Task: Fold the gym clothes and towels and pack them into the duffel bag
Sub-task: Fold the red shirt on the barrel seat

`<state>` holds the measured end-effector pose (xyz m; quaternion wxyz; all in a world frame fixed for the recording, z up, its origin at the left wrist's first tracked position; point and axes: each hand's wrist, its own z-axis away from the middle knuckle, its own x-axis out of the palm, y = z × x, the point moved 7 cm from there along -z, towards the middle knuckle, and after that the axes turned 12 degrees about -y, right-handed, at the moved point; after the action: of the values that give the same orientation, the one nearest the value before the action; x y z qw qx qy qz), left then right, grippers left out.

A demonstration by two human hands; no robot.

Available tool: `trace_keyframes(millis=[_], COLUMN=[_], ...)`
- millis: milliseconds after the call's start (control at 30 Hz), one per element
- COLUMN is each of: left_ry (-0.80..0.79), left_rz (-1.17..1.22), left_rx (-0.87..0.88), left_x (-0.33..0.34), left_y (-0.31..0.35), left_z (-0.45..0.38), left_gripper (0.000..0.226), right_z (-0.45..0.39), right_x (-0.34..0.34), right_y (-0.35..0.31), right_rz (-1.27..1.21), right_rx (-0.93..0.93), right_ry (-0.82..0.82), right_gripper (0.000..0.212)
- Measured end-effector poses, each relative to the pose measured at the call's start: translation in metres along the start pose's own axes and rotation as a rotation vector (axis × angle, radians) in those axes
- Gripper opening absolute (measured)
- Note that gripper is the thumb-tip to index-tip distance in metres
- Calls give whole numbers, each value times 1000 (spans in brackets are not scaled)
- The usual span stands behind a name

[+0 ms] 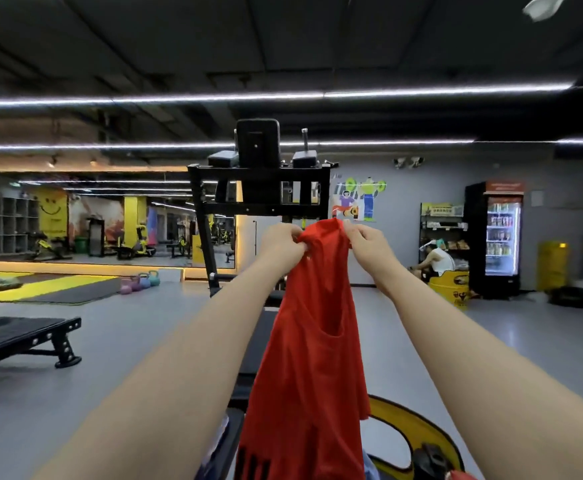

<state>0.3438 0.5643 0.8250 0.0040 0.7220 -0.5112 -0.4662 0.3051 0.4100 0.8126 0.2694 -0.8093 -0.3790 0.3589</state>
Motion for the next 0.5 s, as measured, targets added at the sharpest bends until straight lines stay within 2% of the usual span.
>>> trace_keyframes(millis=[67, 167, 333, 500], left_ry=[27, 67, 66, -22], left_rz=[40, 70, 45, -82], left_rx=[40, 82, 89, -28], left_x=[-14, -32, -46, -43], left_y=[15, 35, 47, 22], left_z=[-2, -3, -4, 1], left_gripper=[19, 16, 16, 16], right_z=[-2, 0, 8, 11], right_x=[-12, -28, -48, -61], right_y=[-18, -47, -69, -65], right_rz=[-23, -2, -6, 95], right_rx=[-30, -108, -141, -115], right_ry=[2, 10, 38, 82], right_gripper=[42, 12, 12, 11])
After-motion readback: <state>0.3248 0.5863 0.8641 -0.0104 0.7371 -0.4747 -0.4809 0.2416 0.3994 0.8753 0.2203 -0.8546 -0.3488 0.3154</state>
